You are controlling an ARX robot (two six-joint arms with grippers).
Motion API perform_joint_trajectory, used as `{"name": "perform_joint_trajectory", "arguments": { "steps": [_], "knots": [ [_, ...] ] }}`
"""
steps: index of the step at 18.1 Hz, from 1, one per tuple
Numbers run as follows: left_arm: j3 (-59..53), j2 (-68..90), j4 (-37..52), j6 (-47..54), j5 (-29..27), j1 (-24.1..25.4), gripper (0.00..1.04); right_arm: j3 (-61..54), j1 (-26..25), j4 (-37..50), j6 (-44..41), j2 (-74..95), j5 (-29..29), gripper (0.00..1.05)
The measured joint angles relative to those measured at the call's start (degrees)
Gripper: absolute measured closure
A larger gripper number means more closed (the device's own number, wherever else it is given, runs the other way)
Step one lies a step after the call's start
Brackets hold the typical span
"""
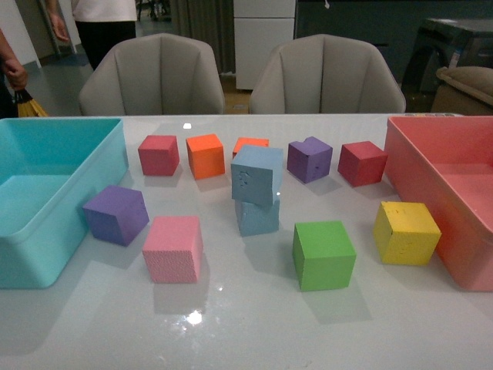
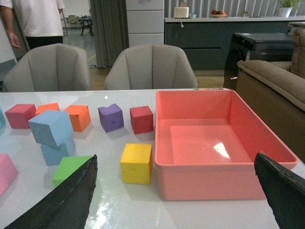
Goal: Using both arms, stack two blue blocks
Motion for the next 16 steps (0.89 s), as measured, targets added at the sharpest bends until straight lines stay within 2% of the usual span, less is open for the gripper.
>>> {"name": "perform_joint_trajectory", "arguments": {
  "steps": [7,11,16],
  "knots": [
    [0.0,-1.88,-1.84,0.0,0.0,0.0,1.03,0.0,0.0,0.0,0.0,0.0,0.0,0.06],
    [0.0,-7.54,-10.73,0.0,0.15,0.0,1.03,0.0,0.0,0.0,0.0,0.0,0.0,0.06],
    [0.02,-10.88,-11.85,-0.02,-0.11,0.0,1.03,0.0,0.0,0.0,0.0,0.0,-0.02,0.06]
  ]
}}
